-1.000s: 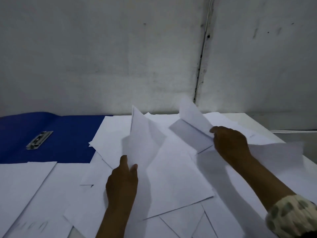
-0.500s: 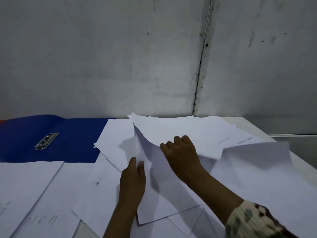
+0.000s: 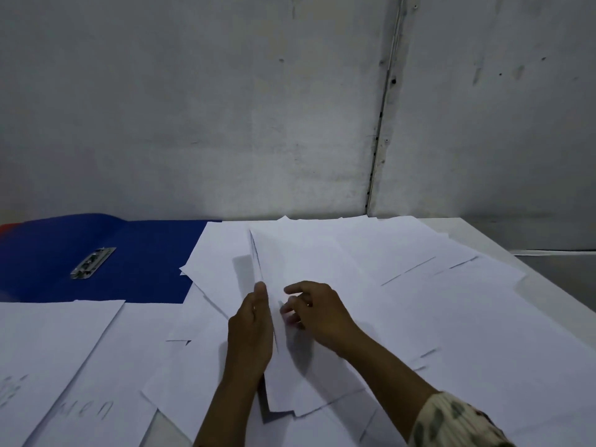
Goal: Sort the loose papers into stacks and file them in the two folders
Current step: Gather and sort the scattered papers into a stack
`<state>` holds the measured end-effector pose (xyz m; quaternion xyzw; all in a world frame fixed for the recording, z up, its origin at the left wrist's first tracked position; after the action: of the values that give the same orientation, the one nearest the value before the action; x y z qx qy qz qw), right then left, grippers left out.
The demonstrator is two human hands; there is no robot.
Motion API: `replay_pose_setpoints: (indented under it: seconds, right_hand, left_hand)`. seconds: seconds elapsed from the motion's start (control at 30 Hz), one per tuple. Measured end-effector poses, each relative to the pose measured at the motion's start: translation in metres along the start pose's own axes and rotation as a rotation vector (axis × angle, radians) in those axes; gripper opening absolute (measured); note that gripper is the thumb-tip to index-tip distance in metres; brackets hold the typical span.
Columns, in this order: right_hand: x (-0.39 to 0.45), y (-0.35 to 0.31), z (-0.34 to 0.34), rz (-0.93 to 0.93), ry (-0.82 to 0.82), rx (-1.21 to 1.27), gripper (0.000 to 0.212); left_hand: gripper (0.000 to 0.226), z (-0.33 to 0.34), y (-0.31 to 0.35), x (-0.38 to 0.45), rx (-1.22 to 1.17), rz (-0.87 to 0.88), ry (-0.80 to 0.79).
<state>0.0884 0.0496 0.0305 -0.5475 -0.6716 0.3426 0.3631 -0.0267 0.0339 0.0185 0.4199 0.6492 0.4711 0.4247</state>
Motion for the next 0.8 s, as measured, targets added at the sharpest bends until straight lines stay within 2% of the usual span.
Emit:
replay_pose_setpoints:
  seconds: [0.07,0.13,0.23,0.37,0.47,0.53,0.63,0.8]
  right_hand:
    - [-0.005,0.007,0.002,0.056,-0.025,0.166,0.027]
    - [-0.012,0.013,-0.003,0.08,-0.031,0.278,0.023]
    - [-0.022,0.028,-0.031,0.082,0.12,0.35,0.019]
    - [-0.052,0.062,-0.1,0.08,0.472,-0.077,0.024]
    - [-0.086,0.091,-0.148,0.261,0.57,-0.46,0.038]
    - [-0.107,0.108,-0.174,0.431,0.578,-0.604,0.054]
    - [-0.141,0.127,-0.204,0.644,0.598,-0.666,0.078]
    - [-0.181,0.144,-0.217,0.847,0.675,-0.603,0.099]
  left_hand:
    - [0.047,0.001,0.0,0.002,0.111,0.039,-0.001]
    - [0.038,0.001,-0.001,0.003,0.166,0.093,-0.016]
    - [0.045,0.0,-0.008,0.004,0.201,0.113,-0.035]
    - [0.047,0.0,-0.007,0.005,0.21,0.132,-0.036]
    - [0.043,0.002,-0.007,0.004,0.247,0.157,-0.036]
    - [0.038,0.002,-0.007,0.004,0.266,0.181,-0.028]
    - [0.033,0.005,-0.008,0.003,0.299,0.189,-0.027]
    - [0.03,0.007,-0.007,0.0,0.347,0.215,-0.035]
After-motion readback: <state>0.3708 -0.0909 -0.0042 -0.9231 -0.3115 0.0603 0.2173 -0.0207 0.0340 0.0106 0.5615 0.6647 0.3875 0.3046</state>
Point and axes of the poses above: each hand's wrist, its own x-axis towards the middle knuckle, its own z-axis out of the palm, y = z × x, the point moved 6 cm from there along x, towards the middle knuckle, and after that the axes turned 9 degrees about -z, right-handed, at the moved point
